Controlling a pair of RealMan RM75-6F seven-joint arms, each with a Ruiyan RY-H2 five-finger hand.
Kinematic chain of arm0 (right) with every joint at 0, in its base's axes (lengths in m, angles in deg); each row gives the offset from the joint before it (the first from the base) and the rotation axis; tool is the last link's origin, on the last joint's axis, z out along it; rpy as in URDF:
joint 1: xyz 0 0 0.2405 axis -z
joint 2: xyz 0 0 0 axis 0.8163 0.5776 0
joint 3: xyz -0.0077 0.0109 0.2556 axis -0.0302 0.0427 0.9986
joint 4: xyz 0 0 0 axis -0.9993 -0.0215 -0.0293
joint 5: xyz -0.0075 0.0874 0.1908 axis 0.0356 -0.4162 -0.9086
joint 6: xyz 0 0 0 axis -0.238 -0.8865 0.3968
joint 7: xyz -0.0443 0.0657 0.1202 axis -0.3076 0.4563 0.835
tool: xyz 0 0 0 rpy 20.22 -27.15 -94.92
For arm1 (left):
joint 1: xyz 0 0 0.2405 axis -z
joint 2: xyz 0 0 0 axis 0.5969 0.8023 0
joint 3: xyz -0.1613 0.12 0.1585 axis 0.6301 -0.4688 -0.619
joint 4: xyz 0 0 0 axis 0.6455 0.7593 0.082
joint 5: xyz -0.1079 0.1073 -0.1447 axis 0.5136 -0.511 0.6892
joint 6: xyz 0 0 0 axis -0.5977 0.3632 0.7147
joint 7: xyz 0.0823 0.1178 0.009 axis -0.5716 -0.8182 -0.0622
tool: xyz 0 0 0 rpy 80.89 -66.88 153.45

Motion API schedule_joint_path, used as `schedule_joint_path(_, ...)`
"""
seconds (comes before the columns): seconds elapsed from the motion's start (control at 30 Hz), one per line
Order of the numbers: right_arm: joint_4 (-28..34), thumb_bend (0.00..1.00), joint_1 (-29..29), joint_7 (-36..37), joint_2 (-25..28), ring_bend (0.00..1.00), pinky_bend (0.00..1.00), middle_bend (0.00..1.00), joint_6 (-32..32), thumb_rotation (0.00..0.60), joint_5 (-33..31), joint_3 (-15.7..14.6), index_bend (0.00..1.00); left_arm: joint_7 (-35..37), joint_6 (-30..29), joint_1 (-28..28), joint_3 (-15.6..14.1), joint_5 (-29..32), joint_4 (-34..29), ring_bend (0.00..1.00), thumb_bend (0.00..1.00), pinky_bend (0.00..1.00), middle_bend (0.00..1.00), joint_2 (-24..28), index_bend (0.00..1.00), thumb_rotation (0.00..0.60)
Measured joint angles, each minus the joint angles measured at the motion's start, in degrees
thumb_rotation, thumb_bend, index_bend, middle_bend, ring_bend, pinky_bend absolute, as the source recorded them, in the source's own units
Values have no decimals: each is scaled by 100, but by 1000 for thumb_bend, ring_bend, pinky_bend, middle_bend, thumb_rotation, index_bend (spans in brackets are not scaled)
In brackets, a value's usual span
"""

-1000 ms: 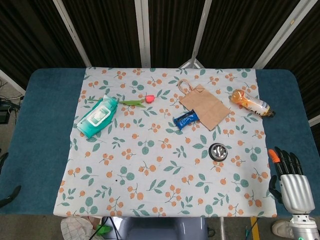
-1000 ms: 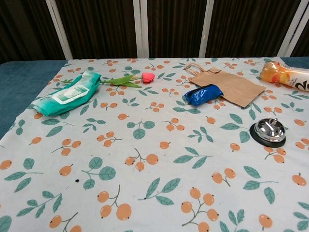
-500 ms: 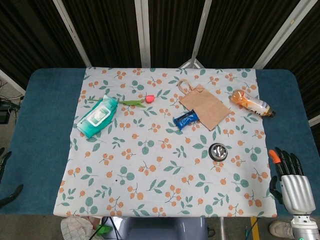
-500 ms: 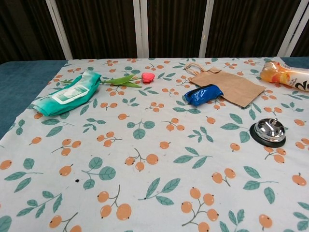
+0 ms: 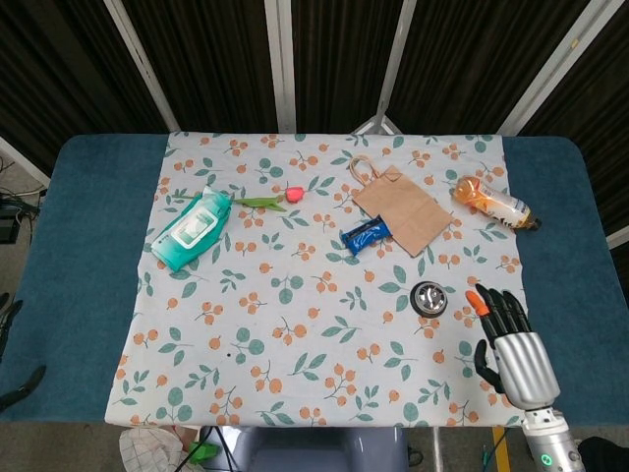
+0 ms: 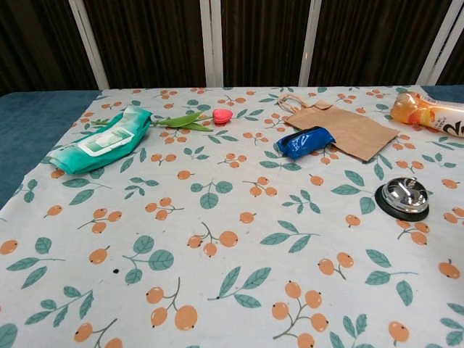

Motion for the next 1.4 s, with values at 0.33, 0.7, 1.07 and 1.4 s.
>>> schedule_joint_path(0.33,-66,806,-769,-458,-589,0,0,0,822,600,-977,648,0,-59,33,23,17,27,-9,0,334,102,0,-18,54,600)
schedule_joint_path(0.7,-1057,806,-1238,-414,-1437,0,0,0,1317,600,-1455,786,0,-49,33,25,48,97,-4,0,335,102,0,-20,54,600)
schedule_joint_path(1.07,-2139,806,-1482,75,-1992,0,0,0,1535,600,-1656,778,0,-198,113,66,41,100,-41,0,334,102,0,-59,54,600)
schedule_joint_path(1.4,-2959,806,-1651,347,-2421,0,0,0,1813,600,-1780,683,0,-252,110,64,80,194,-59,0,334,102,0,-82,54,600)
